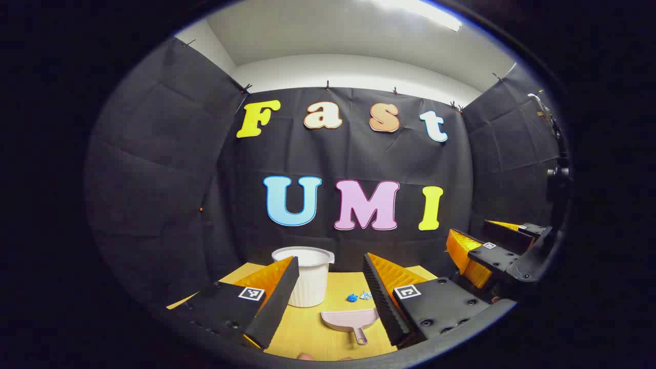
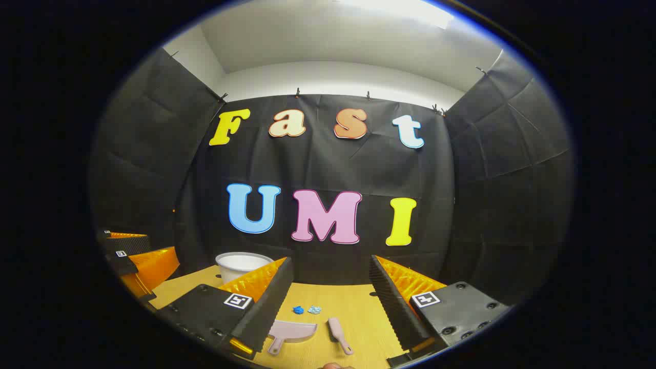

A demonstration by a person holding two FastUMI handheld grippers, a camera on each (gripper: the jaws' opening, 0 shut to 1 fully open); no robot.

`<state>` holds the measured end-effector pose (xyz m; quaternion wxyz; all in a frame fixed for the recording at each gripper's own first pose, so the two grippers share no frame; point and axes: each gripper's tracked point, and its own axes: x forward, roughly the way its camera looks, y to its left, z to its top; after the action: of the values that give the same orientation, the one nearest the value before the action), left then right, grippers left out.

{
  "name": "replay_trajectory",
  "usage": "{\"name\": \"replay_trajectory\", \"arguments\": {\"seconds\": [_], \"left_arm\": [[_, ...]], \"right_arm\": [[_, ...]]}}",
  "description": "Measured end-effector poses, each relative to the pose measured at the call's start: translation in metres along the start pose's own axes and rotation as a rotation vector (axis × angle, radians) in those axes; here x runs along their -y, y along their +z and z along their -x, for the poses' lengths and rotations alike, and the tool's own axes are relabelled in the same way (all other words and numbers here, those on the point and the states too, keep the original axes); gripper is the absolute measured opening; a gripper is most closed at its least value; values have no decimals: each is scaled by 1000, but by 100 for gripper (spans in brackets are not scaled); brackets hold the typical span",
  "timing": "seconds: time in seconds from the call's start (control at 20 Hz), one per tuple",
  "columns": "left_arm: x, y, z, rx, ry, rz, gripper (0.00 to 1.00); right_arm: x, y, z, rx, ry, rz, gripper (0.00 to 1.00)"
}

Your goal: Pick up the small broom and dustpan from the desktop, sweep the trash into the dustpan with the broom, and then empty the trash into the garbage bin.

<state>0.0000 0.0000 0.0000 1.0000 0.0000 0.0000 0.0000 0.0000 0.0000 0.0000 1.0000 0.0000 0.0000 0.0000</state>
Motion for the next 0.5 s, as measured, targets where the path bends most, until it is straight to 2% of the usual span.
{"name": "replay_trajectory", "arguments": {"seconds": [0.1,0.2,0.5], "left_arm": [[-3,-4,0,-12,1,23,75],[7,-6,3,-9,-53,44,74],[2,-7,1,8,-67,30,75]], "right_arm": [[-3,1,0,2,8,6,92],[-5,-1,3,0,12,16,92],[-7,-4,1,-11,8,20,92]]}}
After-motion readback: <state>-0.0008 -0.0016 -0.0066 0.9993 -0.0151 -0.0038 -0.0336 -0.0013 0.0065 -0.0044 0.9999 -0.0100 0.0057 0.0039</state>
